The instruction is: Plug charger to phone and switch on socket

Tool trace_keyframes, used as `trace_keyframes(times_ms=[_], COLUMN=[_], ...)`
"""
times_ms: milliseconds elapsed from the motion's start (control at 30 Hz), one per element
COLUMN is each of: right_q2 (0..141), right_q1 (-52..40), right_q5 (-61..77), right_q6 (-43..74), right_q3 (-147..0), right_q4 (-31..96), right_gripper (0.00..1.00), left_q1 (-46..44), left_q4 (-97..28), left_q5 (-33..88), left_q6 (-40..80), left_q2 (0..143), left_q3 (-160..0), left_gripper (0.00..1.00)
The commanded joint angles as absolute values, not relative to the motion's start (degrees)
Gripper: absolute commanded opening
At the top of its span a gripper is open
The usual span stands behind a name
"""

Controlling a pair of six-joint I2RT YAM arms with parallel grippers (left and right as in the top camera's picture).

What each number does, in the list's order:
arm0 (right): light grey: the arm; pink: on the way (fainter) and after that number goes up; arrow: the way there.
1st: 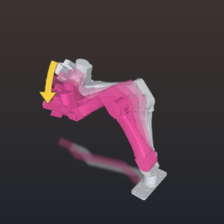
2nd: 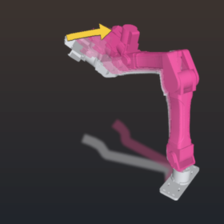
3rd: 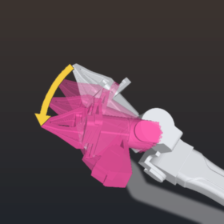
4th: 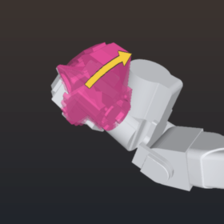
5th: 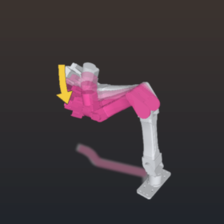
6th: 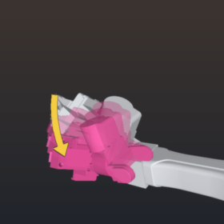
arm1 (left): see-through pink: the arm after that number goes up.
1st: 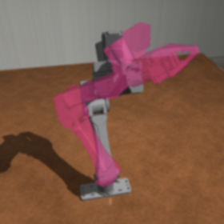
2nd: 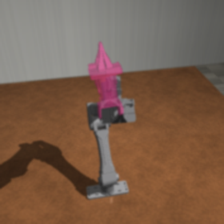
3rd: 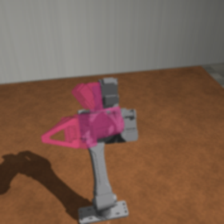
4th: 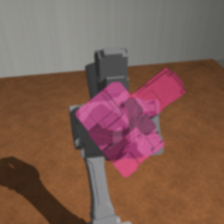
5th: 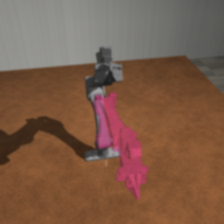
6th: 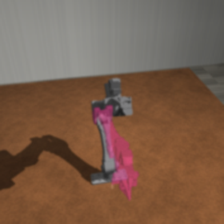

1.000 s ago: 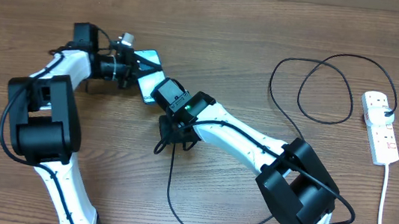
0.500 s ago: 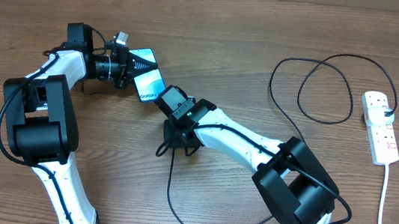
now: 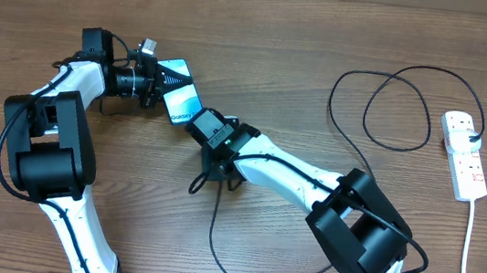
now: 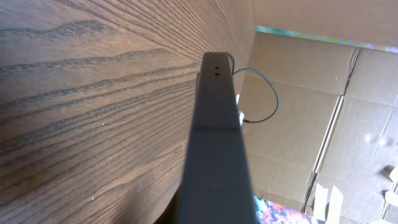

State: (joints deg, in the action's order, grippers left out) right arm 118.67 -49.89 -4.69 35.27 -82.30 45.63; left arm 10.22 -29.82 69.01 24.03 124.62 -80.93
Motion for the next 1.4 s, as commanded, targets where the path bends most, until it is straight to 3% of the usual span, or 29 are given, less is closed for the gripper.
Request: trace_keyframes(times_ms=[0,367,533,733,833,933,967,1267,1367], right_q2=[119.5,119.5,119.5,119.5,119.5,119.5,119.5,119.5,119.5], right_q1=[-45.5,-31.1,-28.7,-28.5,-28.5,-28.5,-28.5,-28.5,-28.0], right_q5=[-11.0,-10.9,-1.8,-2.0,-2.0,-2.0,-2.0,-1.8,-3.8], right_q6=[30.2,19.9,17.7,17.6,17.7,17.8,17.9,18.1,21.8], right_q3=[-86.8,-89.1,-88.6,-86.5,-86.5,-86.5,-86.5,-86.1,-86.1], right_q4=[51.4,56.7,56.3,55.4,55.4,55.3,55.4,55.9,56.6], right_gripper=[0.04,0.04,0.04,0.04,0.33,0.47,0.56,0.73,0.70], left_q1=[10.2,10.2,10.2,10.1,10.1,10.1,10.1,10.1,10.1], left_q4=[-29.8,-29.8,-29.8,-29.8,-29.8,-29.8,-29.8,-29.8,-29.8], left_q5=[72.3,72.3,72.3,72.2,72.2,72.3,72.3,72.2,72.3], left_q6=[24.9,24.9,24.9,24.9,24.9,24.9,24.9,24.9,24.9], left_q2=[122.5,122.5,122.5,122.5,122.5,122.5,122.5,122.5,122.5], left_q3=[-81.1,-81.1,-81.1,-81.1,-81.1,-81.1,-81.1,-81.1,-81.1], left_gripper=[0.04,0.04,0.04,0.04,0.04,0.04,0.04,0.04,0.04])
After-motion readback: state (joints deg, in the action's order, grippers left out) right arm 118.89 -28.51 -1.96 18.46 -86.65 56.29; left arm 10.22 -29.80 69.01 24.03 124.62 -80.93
